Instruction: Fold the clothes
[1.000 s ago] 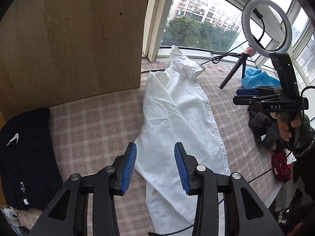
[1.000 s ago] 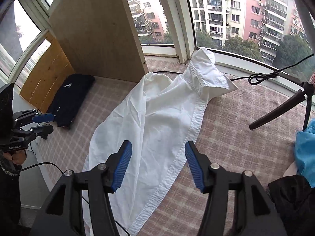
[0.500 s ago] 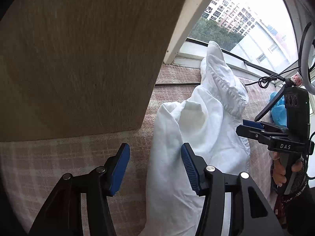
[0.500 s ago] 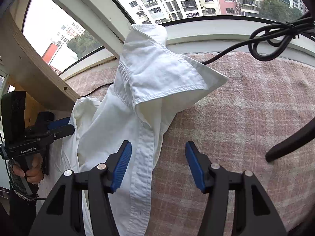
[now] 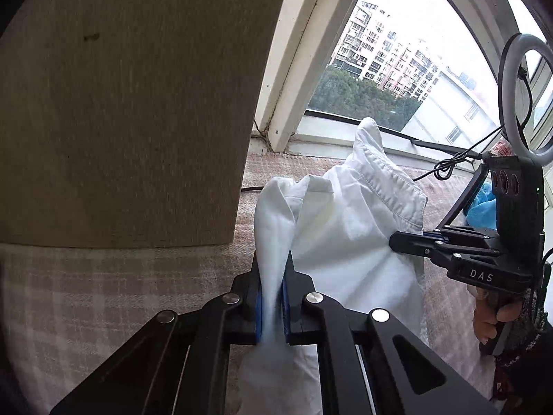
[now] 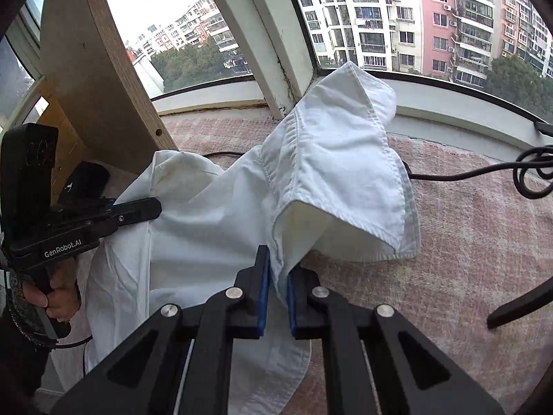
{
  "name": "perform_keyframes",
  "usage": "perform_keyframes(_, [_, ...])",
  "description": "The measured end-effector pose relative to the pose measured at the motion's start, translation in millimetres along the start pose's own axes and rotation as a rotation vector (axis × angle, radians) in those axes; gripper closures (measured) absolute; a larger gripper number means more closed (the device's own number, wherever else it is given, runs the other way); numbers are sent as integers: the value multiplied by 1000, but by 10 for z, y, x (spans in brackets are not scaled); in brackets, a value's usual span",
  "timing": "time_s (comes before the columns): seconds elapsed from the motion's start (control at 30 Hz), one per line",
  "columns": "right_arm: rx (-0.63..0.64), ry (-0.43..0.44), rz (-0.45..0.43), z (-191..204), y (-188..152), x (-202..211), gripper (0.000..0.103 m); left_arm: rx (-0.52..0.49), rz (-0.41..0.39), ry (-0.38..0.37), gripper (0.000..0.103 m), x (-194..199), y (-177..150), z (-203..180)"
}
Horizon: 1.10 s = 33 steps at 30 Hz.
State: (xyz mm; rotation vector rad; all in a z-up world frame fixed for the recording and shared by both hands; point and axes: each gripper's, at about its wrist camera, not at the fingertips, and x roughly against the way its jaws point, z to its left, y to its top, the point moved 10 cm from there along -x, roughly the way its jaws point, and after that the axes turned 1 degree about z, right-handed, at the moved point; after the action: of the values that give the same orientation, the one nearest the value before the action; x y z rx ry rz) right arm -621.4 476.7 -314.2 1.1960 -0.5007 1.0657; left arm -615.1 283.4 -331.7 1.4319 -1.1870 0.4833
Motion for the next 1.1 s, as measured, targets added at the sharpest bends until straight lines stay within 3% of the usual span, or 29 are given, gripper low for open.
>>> perform_keyframes(0.07, [-6,-49,59,-95,-62,-95,92,-10,12,41,95,-61,-38,39])
perform_keyframes(0.13, [10,-176,125,-234,-137,-163,84,25,35,46,93,-144,-59,138])
perform_keyframes(0.2, [5,-228,120,-302,-141,-53,75,71,30,35,85,-151,-63,219])
perform_keyframes(0.3, [-15,-292,64,-330,-77,282,74,96,16,22,76,-136,-63,262])
perform_keyframes(0.43, [28,-225,-59,18,218,588,75,79,-2,39,78,-114,-91,233])
perform_keyframes(0.53, [73,-75,-10,375,395,261,75,67,-20,67,81,-110,-84,224])
perform_keyframes(0.6, [62,-101,40,306,342,107,76,63,-32,83,81,-107,-78,223])
perform_keyframes(0.73, [25,-209,140,56,182,-127,103,78,-59,93,81,-57,-74,272])
perform_keyframes(0.8, [6,-263,189,-67,102,-236,103,78,-59,91,81,-49,-85,284])
perform_keyframes(0.87, [29,-271,153,35,168,-166,102,85,-57,80,81,-44,-95,294])
perform_keyframes(0.97, [63,-162,101,383,316,-145,100,92,-52,69,80,-42,-96,311])
perform_keyframes(1.03, [74,-68,129,600,350,-286,100,91,-51,67,80,-31,-98,314])
perform_keyframes(1.1, [85,-49,181,670,335,-537,100,90,-52,67,80,-17,-101,314])
